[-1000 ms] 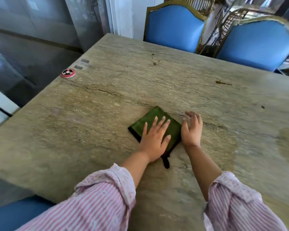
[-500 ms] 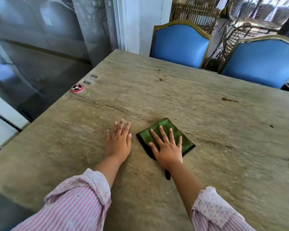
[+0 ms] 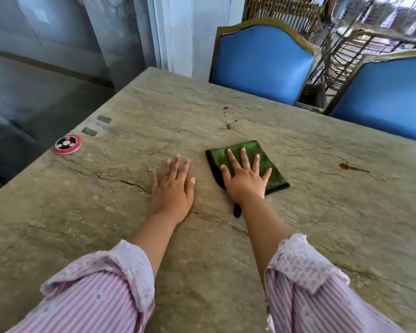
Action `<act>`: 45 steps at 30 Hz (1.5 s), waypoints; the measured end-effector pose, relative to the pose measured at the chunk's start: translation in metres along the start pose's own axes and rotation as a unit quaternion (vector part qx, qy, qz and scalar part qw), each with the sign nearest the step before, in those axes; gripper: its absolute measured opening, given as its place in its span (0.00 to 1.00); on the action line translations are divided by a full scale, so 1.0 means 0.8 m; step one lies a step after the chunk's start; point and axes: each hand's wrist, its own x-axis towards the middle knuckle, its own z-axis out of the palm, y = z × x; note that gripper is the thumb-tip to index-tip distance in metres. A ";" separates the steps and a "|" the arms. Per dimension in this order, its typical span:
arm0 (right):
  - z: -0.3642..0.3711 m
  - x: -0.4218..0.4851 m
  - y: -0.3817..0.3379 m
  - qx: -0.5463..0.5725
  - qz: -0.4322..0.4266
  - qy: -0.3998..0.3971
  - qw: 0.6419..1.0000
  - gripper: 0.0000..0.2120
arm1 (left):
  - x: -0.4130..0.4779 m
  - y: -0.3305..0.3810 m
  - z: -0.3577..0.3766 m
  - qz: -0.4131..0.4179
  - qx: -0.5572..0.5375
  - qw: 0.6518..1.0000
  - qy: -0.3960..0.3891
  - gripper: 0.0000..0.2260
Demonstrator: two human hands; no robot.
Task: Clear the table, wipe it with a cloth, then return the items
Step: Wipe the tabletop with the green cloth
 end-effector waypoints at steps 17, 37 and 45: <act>-0.004 0.062 -0.040 -0.022 -0.101 0.006 0.995 0.25 | -0.001 -0.002 0.008 0.004 0.027 1.000 0.013 0.30; -0.002 0.075 -0.044 -0.042 -0.157 -0.009 0.987 0.25 | -0.003 -0.002 0.005 -0.014 0.000 1.000 0.020 0.31; -0.027 0.120 -0.011 -0.029 -0.010 0.009 0.999 0.26 | 0.001 -0.002 0.008 -0.017 0.023 1.000 0.009 0.30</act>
